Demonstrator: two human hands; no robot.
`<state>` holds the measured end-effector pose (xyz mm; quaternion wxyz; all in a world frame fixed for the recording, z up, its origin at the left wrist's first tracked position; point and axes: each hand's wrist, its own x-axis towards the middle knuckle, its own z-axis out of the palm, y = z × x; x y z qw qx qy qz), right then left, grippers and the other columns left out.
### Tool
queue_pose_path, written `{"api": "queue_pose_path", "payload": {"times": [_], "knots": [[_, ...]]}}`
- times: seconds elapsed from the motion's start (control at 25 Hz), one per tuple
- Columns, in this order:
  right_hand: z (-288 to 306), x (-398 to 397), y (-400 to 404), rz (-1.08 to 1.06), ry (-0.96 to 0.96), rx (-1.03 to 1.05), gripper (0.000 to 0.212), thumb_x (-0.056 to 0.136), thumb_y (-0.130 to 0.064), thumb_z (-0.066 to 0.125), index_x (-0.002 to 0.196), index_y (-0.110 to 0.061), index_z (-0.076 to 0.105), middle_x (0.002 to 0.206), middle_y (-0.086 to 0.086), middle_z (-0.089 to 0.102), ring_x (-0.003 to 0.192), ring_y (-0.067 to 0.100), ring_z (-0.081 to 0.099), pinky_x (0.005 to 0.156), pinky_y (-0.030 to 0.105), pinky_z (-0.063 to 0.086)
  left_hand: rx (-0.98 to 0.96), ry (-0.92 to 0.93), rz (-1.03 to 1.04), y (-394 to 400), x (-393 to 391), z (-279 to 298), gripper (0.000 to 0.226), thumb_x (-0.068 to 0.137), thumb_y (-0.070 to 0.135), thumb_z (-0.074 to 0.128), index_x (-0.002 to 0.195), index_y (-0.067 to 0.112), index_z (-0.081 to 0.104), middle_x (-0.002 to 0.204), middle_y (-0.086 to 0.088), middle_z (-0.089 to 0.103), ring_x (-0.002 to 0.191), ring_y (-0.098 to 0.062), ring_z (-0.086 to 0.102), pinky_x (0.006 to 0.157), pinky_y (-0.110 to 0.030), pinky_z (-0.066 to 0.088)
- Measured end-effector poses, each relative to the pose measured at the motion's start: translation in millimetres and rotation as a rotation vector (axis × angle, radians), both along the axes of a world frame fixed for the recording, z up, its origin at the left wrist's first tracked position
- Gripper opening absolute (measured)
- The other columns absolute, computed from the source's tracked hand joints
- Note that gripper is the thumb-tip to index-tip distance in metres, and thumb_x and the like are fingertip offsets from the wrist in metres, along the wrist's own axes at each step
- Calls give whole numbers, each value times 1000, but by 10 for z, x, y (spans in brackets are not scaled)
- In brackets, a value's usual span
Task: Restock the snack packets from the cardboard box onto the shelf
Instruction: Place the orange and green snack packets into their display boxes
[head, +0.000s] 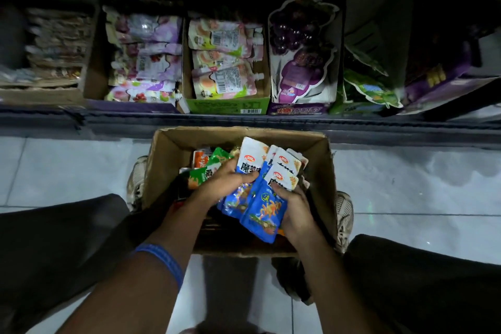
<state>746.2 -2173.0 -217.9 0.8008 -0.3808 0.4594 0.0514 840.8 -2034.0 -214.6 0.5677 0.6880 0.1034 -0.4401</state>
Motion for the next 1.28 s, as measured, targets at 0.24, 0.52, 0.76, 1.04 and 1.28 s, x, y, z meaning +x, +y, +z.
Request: {"api": "queue_pose_path", "payload": {"times": [0.24,0.52,0.76,1.04,1.28], "knots": [[172,95,264,336,-38,-261,55,85,-22,59,137,-33,44,125,2,65,108,22,65,93,46,53,-199,112,82,-56,-280,189,28,88,27,70,115,18,68,107,-4,76,100,-23,72,87,-35,55],[391,2,274,-176,239,141,42,99,-46,38,115,-16,62,128,11,61,89,23,62,76,35,49,-215,-41,401,-72,-173,417,23,82,7,74,103,15,68,93,-3,78,79,-20,73,71,-32,58],[1312,341,375,-380,-210,514,60,97,-53,30,125,-11,60,118,19,66,108,34,59,87,41,47,-477,-289,492,-248,36,1404,53,54,17,87,102,10,65,90,-4,77,80,-22,72,73,-35,59],[2582,743,348,-379,-409,468,42,95,-29,33,110,-8,67,101,16,72,96,30,67,92,38,51,-559,-707,371,-301,5,2609,58,56,5,84,108,12,61,93,2,77,86,-17,73,74,-34,60],[3173,768,398,-296,-621,176,34,94,-18,46,117,-4,66,111,17,70,105,34,65,95,43,51,-691,-714,524,-359,40,3266,45,64,0,80,104,12,66,94,-5,77,83,-20,73,71,-35,59]]}}
